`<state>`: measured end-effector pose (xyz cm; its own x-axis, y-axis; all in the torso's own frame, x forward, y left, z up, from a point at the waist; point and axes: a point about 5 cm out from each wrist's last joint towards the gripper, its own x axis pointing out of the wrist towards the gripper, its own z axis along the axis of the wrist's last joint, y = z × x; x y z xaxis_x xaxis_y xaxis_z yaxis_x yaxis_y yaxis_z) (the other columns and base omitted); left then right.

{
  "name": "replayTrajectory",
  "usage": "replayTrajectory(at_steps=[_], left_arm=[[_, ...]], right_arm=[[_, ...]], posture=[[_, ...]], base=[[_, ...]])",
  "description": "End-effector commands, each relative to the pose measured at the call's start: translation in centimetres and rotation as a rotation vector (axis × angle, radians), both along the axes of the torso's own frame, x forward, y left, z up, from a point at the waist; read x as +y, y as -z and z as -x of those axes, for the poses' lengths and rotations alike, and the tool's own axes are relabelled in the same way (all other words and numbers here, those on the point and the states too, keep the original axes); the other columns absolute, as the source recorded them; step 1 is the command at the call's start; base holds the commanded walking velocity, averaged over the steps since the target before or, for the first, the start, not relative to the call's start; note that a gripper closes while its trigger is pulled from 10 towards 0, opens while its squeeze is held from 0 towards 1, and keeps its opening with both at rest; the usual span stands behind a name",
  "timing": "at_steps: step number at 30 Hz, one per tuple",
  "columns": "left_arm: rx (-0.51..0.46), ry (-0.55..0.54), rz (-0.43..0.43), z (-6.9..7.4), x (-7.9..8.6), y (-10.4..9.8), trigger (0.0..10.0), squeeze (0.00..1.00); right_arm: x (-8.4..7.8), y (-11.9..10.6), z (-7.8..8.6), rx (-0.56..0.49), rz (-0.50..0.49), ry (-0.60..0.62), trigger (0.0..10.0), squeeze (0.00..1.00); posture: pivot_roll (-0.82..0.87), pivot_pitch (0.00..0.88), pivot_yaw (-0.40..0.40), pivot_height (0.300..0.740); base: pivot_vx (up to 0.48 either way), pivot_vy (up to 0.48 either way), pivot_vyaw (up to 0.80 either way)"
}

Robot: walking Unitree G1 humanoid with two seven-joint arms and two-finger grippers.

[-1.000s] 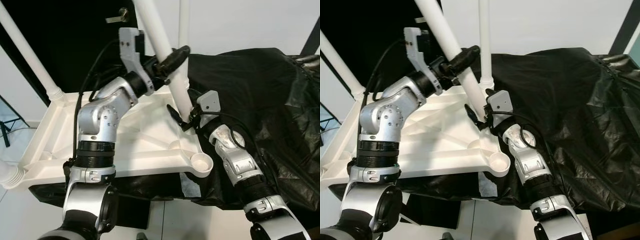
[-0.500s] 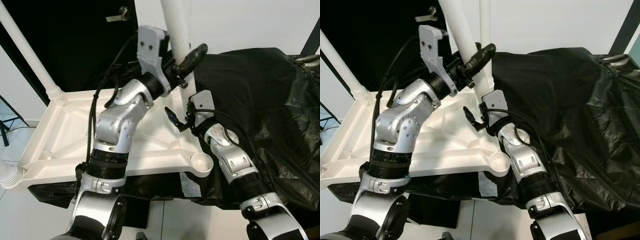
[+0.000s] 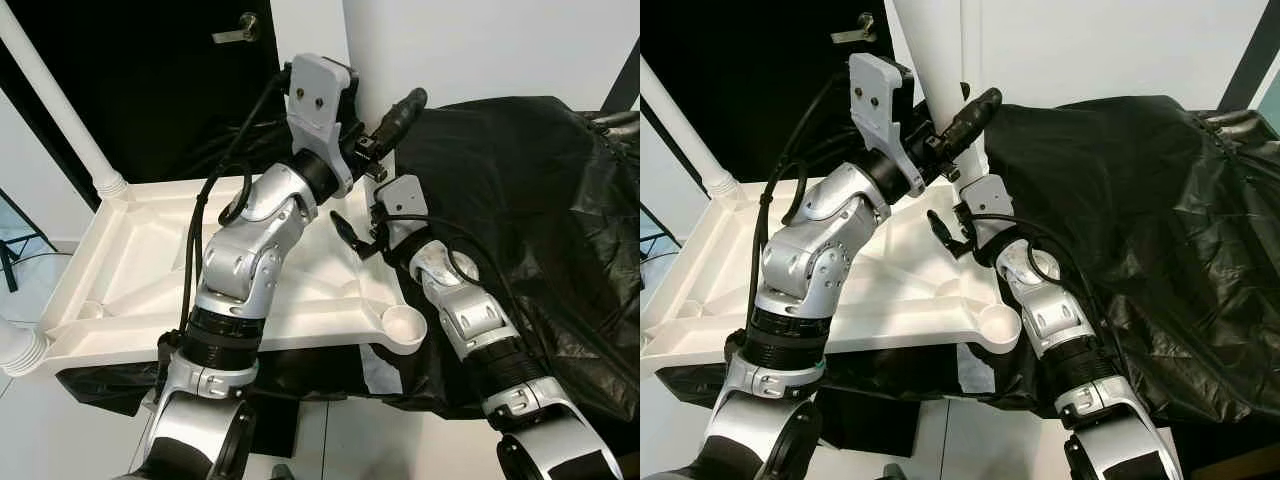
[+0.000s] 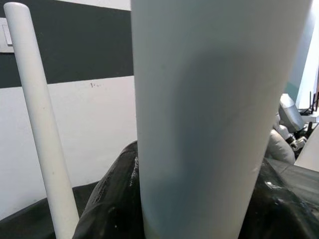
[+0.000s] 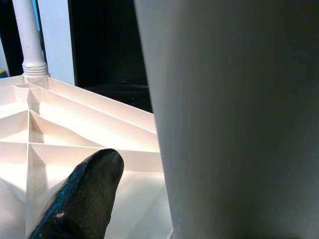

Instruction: Building children table

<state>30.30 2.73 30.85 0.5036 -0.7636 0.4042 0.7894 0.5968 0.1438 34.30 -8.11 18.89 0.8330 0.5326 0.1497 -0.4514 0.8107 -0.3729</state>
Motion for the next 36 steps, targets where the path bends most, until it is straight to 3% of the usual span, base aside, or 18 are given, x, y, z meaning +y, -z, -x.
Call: replayTrajectory(at_steps=[1, 6, 7, 8, 9, 10, 11, 22, 23, 24, 25, 31, 32, 36], left_arm=[[-0.019, 0.033, -0.006, 0.5, -0.7, -0.1, 10.0, 0.00], [-0.035, 0.006, -0.018, 0.4, -0.6, 0.1, 10.0, 0.00], [-0.035, 0.001, -0.023, 0.3, -0.6, 0.1, 10.0, 0.00], [-0.035, 0.001, -0.023, 0.3, -0.6, 0.1, 10.0, 0.00], [-0.034, -0.005, -0.026, 0.2, -0.6, 0.1, 10.0, 0.00], [-0.034, -0.005, -0.026, 0.2, -0.6, 0.1, 10.0, 0.00], [-0.031, -0.010, -0.027, 0.2, -0.5, 0.2, 10.0, 0.00], [-0.037, -0.045, -0.037, -0.3, 0.0, 0.0, 10.0, 0.00], [-0.034, -0.041, -0.038, -0.4, 0.0, 0.0, 10.0, 0.00], [-0.031, -0.037, -0.037, -0.5, 0.1, 0.0, 10.0, 0.00], [-0.023, -0.013, -0.023, -0.4, 0.2, 0.1, 10.0, 1.00], [-0.040, -0.028, -0.071, -0.5, 0.5, 0.5, 10.0, 1.00], [-0.055, -0.035, -0.086, -0.4, 0.7, 0.7, 10.0, 0.00], [-0.072, -0.045, -0.088, -0.4, 1.8, 1.3, 10.0, 0.00]], right_arm=[[1.1, -1.1, 0.2, -0.044, 0.014, -0.044, 10.0, 0.00], [1.2, -1.0, 0.4, -0.042, 0.012, -0.043, 10.0, 0.00], [1.2, -1.0, 0.4, -0.043, 0.013, -0.042, 4.5, 0.00], [1.2, -1.0, 0.4, -0.043, 0.013, -0.042, 4.5, 0.00], [1.2, -1.0, 0.4, -0.049, 0.017, -0.043, 1.1, 0.00], [1.2, -1.0, 0.4, -0.049, 0.017, -0.043, 1.1, 0.00], [1.1, -1.0, 0.4, -0.054, 0.020, -0.045, 0.0, 0.00], [0.6, -1.0, 0.5, -0.044, 0.001, -0.027, 0.0, 0.00], [0.5, -1.0, 0.4, -0.030, -0.016, -0.016, 2.0, 0.00], [0.4, -1.0, 0.4, -0.019, -0.027, -0.008, 2.0, 0.00], [0.3, -1.0, 0.3, -0.003, -0.050, 0.011, 10.0, 0.00], [-0.1, -1.1, 0.0, 0.018, -0.094, 0.069, 10.0, 0.00], [-0.2, -1.1, -0.2, 0.031, -0.117, 0.089, 10.0, 0.00], [-0.8, -1.1, -0.5, 0.075, -0.191, 0.149, 10.0, 0.00]], posture=[[-0.05, 0.000, 0.047, 0.740], [-0.05, 0.000, 0.044, 0.740], [-0.05, 0.000, 0.044, 0.740], [-0.05, 0.000, 0.044, 0.740], [-0.05, 0.000, 0.042, 0.740], [-0.05, 0.000, 0.042, 0.740], [-0.05, 0.000, 0.043, 0.740], [-0.05, 0.000, 0.052, 0.740], [-0.05, 0.000, 0.051, 0.740], [-0.05, 0.000, 0.051, 0.740], [-0.05, 0.000, 0.053, 0.740], [-0.05, 0.000, 0.054, 0.740], [-0.06, 0.000, 0.053, 0.740], [-0.06, 0.000, 0.056, 0.740]], base=[[0.000, 0.000, 0.00], [0.000, 0.000, 0.00], [0.000, 0.000, 0.00], [0.000, 0.000, 0.00], [0.000, 0.000, 0.00], [0.000, 0.000, 0.00], [0.000, 0.000, 0.00], [0.000, 0.000, 0.00], [0.000, 0.000, 0.00], [0.000, 0.000, 0.00], [0.000, 0.000, 0.00], [0.000, 0.000, 0.00], [0.000, 0.000, 0.00], [0.000, 0.000, 0.00]])
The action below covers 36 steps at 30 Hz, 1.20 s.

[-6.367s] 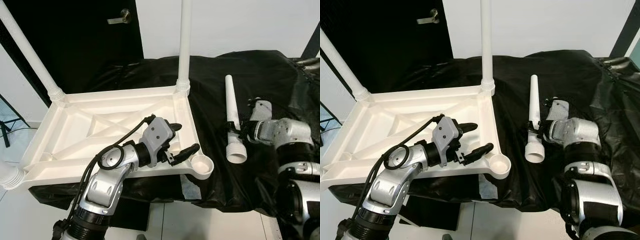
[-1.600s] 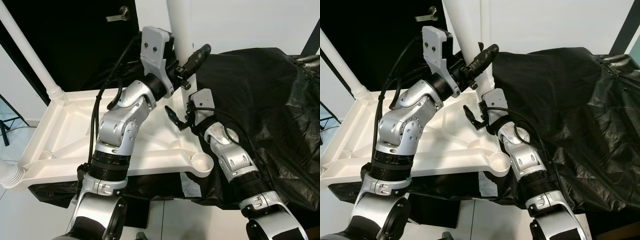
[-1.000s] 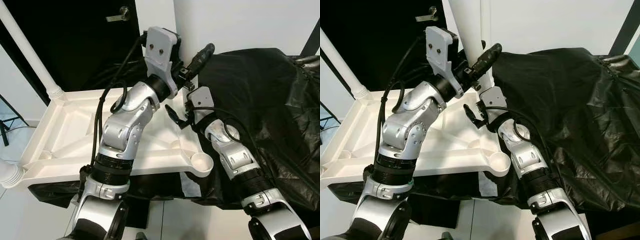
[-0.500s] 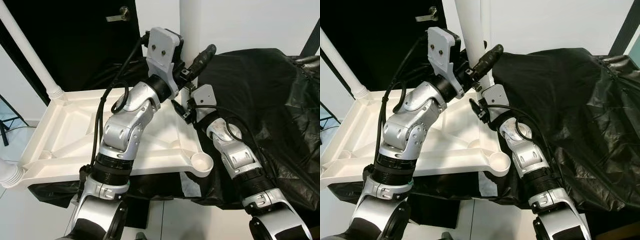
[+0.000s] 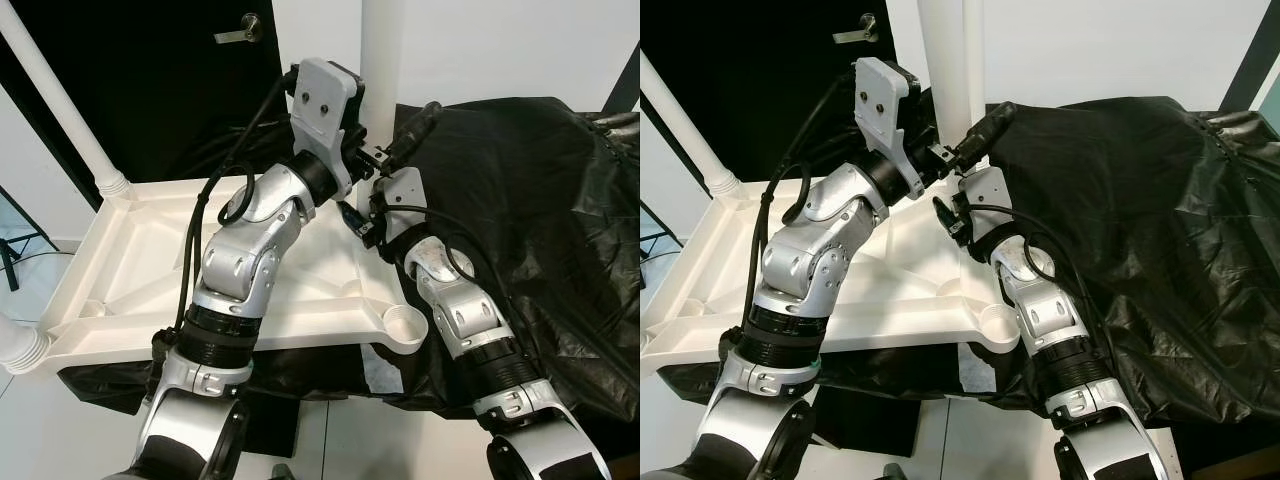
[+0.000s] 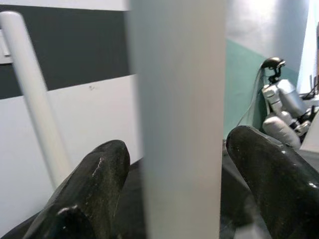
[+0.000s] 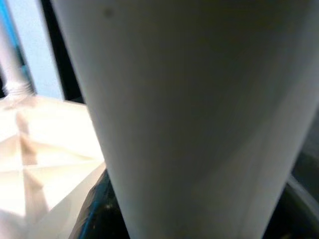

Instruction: Building children table

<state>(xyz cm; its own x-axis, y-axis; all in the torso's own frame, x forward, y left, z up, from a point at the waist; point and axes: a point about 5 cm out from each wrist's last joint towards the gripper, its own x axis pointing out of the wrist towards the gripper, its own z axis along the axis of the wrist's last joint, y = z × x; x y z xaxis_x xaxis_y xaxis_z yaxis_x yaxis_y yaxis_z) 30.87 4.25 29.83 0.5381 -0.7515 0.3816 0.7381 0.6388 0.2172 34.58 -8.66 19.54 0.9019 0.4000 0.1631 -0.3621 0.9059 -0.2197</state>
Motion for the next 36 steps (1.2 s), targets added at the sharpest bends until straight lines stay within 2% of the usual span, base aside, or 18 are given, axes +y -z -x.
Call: replayTrajectory(at_steps=[1, 4, 5, 6, 9, 10, 12, 13, 14, 17, 18, 19, 20, 21, 24, 25, 28, 36], left_arm=[[-0.024, 0.025, -0.028, 0.2, 0.3, 0.3, 10.0, 0.00], [-0.034, -0.007, -0.029, 0.2, 1.3, 0.7, 10.0, 0.00], [-0.038, -0.018, -0.031, 0.3, 2.0, 0.9, 10.0, 0.00], [-0.041, -0.023, -0.031, 0.4, 2.4, 1.0, 10.0, 0.00], [-0.044, -0.024, -0.030, 0.5, 2.7, 1.1, 10.0, 0.00], [-0.048, -0.026, -0.032, 0.7, 3.0, 1.2, 10.0, 0.00], [-0.053, -0.025, -0.041, 1.0, 3.4, 1.4, 10.0, 0.00], [-0.079, -0.001, -0.063, 1.7, 3.8, 1.9, 10.0, 0.00], [-0.085, 0.035, -0.096, 2.4, 4.2, 2.6, 10.0, 0.00], [-0.089, 0.078, -0.130, 3.2, 4.5, 3.4, 10.0, 0.00], [-0.088, 0.097, -0.149, 3.4, 4.6, 3.7, 10.0, 0.00], [-0.088, 0.097, -0.149, 3.4, 4.6, 3.7, 10.0, 0.00], [-0.086, 0.128, -0.196, 3.9, 4.9, 4.8, 10.0, 0.00], [-0.086, 0.128, -0.196, 3.9, 4.9, 4.8, 10.0, 0.00], [0.003, 0.245, -0.393, 5.7, 5.8, 8.6, 10.0, 0.00], [0.003, 0.245, -0.393, 5.7, 5.8, 8.6, 10.0, 0.00], [0.076, 0.299, -0.463, 6.4, 6.3, 10.1, 10.0, 0.00], [0.127, 0.313, -0.534, 7.1, 6.8, 11.9, 10.0, 0.00]], right_arm=[[-0.2, -0.5, -0.3, 0.010, -0.044, 0.024, 10.0, 0.00], [-0.7, -0.5, -0.4, 0.016, -0.063, 0.057, 10.0, 0.00], [-1.0, -0.4, -0.4, 0.013, -0.069, 0.072, 6.2, 0.00], [-1.2, -0.4, -0.4, 0.010, -0.075, 0.085, 2.0, 0.00], [-1.4, -0.4, -0.3, 0.010, -0.080, 0.092, 2.0, 0.00], [-1.4, -0.4, -0.3, 0.012, -0.084, 0.097, 0.0, 0.00], [-1.5, -0.4, -0.3, 0.019, -0.087, 0.102, 0.0, 0.00], [-1.7, -0.3, -0.2, 0.024, -0.087, 0.109, 0.0, 0.00], [-1.9, -0.2, -0.2, 0.027, -0.092, 0.112, 9.5, 0.00], [-2.1, -0.1, -0.2, 0.032, -0.099, 0.116, 9.5, 0.00], [-2.2, -0.1, -0.2, 0.031, -0.094, 0.122, 1.3, 0.00], [-2.2, -0.1, -0.2, 0.031, -0.094, 0.122, 1.3, 0.00], [-2.4, -0.2, -0.2, 0.030, -0.096, 0.134, 10.0, 0.00], [-2.4, -0.2, -0.2, 0.030, -0.096, 0.134, 10.0, 0.00], [-3.4, 0.1, -0.1, 0.042, -0.110, 0.184, 10.0, 0.00], [-3.4, 0.1, -0.1, 0.042, -0.110, 0.184, 10.0, 0.00], [-4.0, 0.4, 0.1, 0.041, -0.093, 0.204, 10.0, 0.00], [-5.1, 0.9, 0.7, 0.057, -0.086, 0.224, 10.0, 0.00]], posture=[[-0.06, 0.000, 0.056, 0.740], [-0.05, 0.000, 0.056, 0.740], [-0.04, 0.000, 0.054, 0.740], [-0.04, 0.000, 0.054, 0.740], [-0.04, 0.000, 0.054, 0.740], [-0.04, 0.000, 0.052, 0.740], [-0.03, 0.000, 0.048, 0.740], [-0.02, 0.000, 0.044, 0.740], [-0.02, 0.000, 0.041, 0.740], [-0.02, 0.000, 0.041, 0.740], [-0.02, 0.000, 0.039, 0.740], [-0.02, 0.000, 0.039, 0.740], [-0.02, 0.000, 0.039, 0.740], [-0.02, 0.000, 0.039, 0.740], [-0.02, 0.000, 0.041, 0.740], [-0.02, 0.000, 0.041, 0.740], [-0.02, 0.000, 0.042, 0.740], [-0.02, 0.000, 0.049, 0.740]], base=[[0.000, 0.000, 0.00], [0.000, 0.000, 0.00], [0.000, 0.000, 0.00], [0.000, 0.000, 0.00], [0.000, 0.000, 0.00], [0.000, 0.000, 0.00], [0.000, 0.000, 0.00], [0.000, 0.000, 0.00], [0.000, 0.000, 0.00], [0.000, 0.000, 0.00], [0.000, 0.000, 0.00], [0.000, 0.000, 0.00], [0.000, 0.000, 0.00], [0.000, 0.000, 0.00], [0.000, 0.000, 0.00], [0.000, 0.000, 0.00], [0.000, 0.000, 0.00], [0.000, 0.000, 0.00]])
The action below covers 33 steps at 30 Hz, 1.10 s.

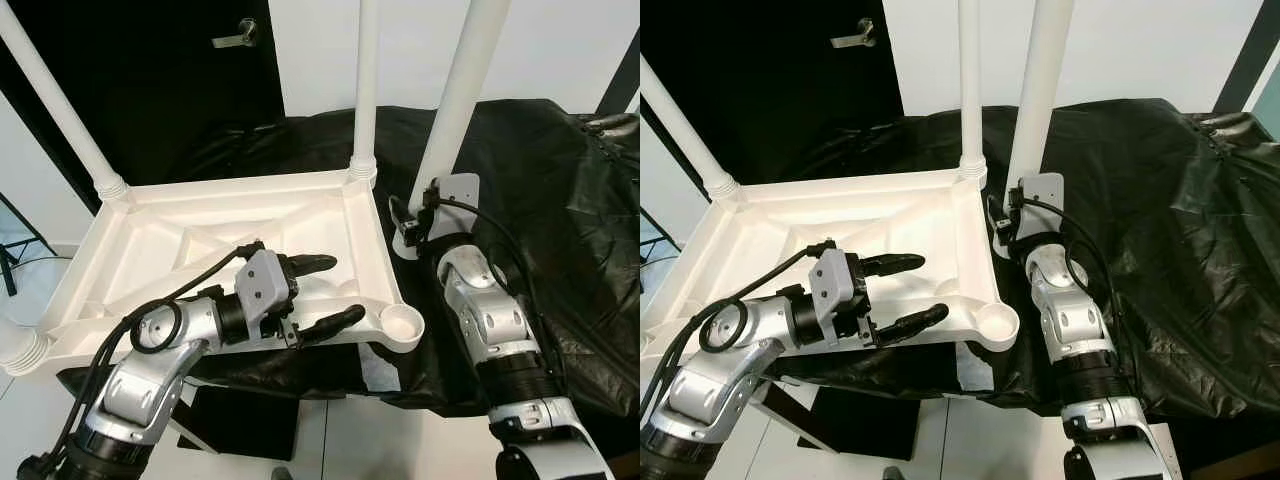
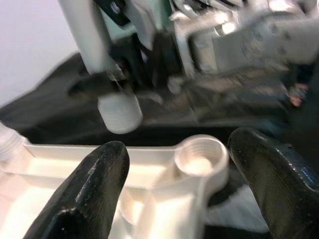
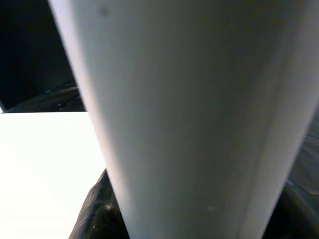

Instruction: Building children table

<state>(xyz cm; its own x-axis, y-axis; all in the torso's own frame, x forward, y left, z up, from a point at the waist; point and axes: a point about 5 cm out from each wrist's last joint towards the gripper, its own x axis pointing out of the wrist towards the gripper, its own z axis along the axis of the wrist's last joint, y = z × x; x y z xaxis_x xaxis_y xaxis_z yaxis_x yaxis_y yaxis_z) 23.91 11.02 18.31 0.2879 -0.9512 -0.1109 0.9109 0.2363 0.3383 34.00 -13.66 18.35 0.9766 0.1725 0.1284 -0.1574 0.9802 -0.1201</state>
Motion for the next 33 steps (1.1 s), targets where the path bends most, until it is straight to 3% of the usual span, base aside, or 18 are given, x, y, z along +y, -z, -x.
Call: replayTrajectory(at_steps=[1, 9, 20, 26, 29, 30, 33], left_arm=[[0.008, 0.004, -0.045, 0.2, 0.0, 0.8, 10.0, 0.00], [0.051, -0.124, -0.101, -0.6, 0.0, 3.1, 10.0, 0.00], [0.165, -0.322, -0.222, -2.3, 1.5, 6.1, 10.0, 0.00], [0.149, -0.362, -0.276, -2.7, 1.9, 6.7, 10.0, 0.00], [0.176, -0.368, -0.264, -3.0, 1.9, 6.7, 10.0, 0.00], [0.177, -0.363, -0.270, -3.1, 1.9, 6.7, 6.6, 0.00], [0.177, -0.363, -0.270, -3.1, 1.9, 6.7, 6.6, 0.00]], right_arm=[[-0.3, -0.2, 0.2, -0.003, 0.002, 0.001, 10.0, 0.00], [-0.1, -0.6, 1.3, -0.041, -0.072, -0.022, 10.0, 0.00], [0.2, -0.5, 1.7, -0.045, -0.050, -0.019, 10.0, 0.00], [0.4, -0.5, 1.8, -0.043, -0.057, -0.021, 10.0, 0.00], [0.4, -0.5, 1.8, -0.041, -0.056, -0.022, 10.0, 0.00], [0.4, -0.6, 1.8, -0.041, -0.055, -0.022, 10.0, 0.00], [0.4, -0.6, 1.8, -0.041, -0.055, -0.022, 10.0, 0.00]], posture=[[-0.02, 0.000, 0.049, 0.740], [-0.02, 0.000, 0.045, 0.740], [-0.02, 0.000, 0.046, 0.740], [-0.02, 0.000, 0.046, 0.740], [-0.02, 0.000, 0.046, 0.740], [-0.02, 0.000, 0.047, 0.740], [-0.02, 0.000, 0.047, 0.740]], base=[[0.000, 0.000, 0.00], [0.000, 0.000, 0.00], [0.000, 0.000, 0.00], [0.000, 0.000, 0.00], [0.000, 0.000, 0.00], [0.000, 0.000, 0.00], [0.000, 0.000, 0.00]])
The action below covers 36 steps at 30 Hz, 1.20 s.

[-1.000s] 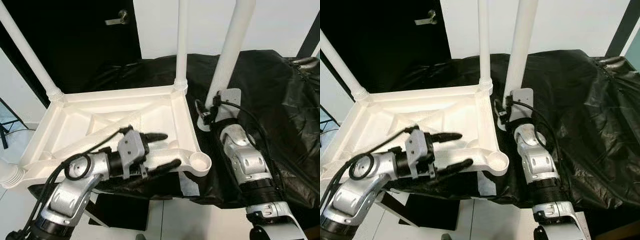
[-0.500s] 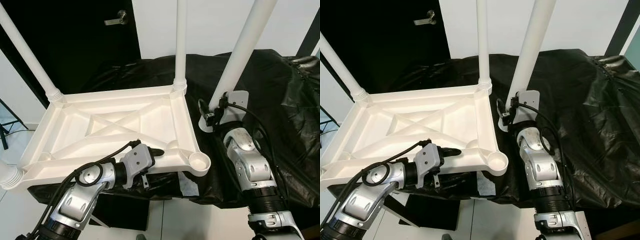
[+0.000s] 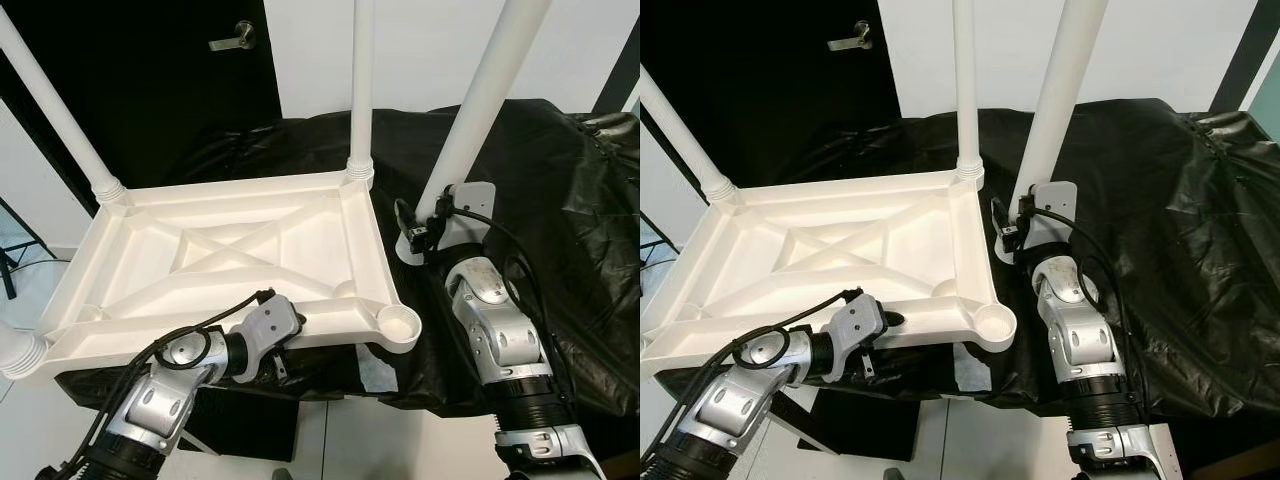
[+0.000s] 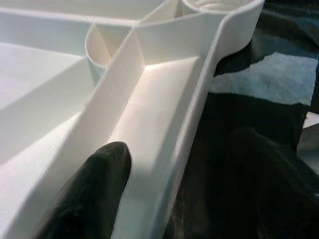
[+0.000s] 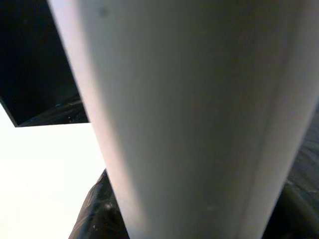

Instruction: Building children table

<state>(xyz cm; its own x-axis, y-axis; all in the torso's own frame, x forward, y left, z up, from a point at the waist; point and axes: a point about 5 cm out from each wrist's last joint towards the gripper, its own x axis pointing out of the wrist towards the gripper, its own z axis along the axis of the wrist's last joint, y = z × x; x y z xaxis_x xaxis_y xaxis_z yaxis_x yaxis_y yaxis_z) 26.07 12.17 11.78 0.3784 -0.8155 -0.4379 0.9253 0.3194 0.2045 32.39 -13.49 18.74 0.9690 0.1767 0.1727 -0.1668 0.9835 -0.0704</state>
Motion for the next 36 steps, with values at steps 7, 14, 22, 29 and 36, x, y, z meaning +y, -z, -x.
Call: replayTrajectory(at_steps=[7, 14, 22, 29, 36], left_arm=[[-0.133, -0.122, -0.071, -1.8, -0.7, -0.9, 10.0, 0.00], [-0.151, -0.061, -0.080, -1.7, -1.9, -1.6, 10.0, 0.00], [-0.127, -0.001, -0.150, -1.0, -1.6, -0.4, 0.0, 0.00], [-0.133, -0.020, -0.184, -1.3, -1.7, -0.1, 7.4, 0.00], [-0.119, -0.003, -0.181, -1.1, -2.0, 0.1, 0.0, 0.00]], right_arm=[[0.7, -0.2, 0.1, -0.004, 0.005, -0.016, 10.0, 0.00], [1.0, -0.2, 0.1, -0.001, 0.005, -0.021, 10.0, 0.00], [1.1, -0.1, 0.1, -0.003, 0.005, -0.022, 10.0, 0.00], [1.7, -0.2, 0.1, -0.003, -0.013, -0.048, 10.0, 0.00], [2.6, -0.2, 0.3, 0.006, -0.013, -0.091, 10.0, 0.00]], posture=[[-0.02, 0.000, 0.050, 0.740], [-0.03, 0.000, 0.057, 0.740], [-0.02, 0.000, 0.060, 0.740], [-0.02, 0.000, 0.056, 0.740], [-0.02, 0.000, 0.055, 0.740]], base=[[0.000, 0.000, 0.00], [0.000, 0.000, 0.00], [0.000, 0.000, 0.00], [0.000, 0.000, 0.00], [0.000, 0.000, 0.00]])
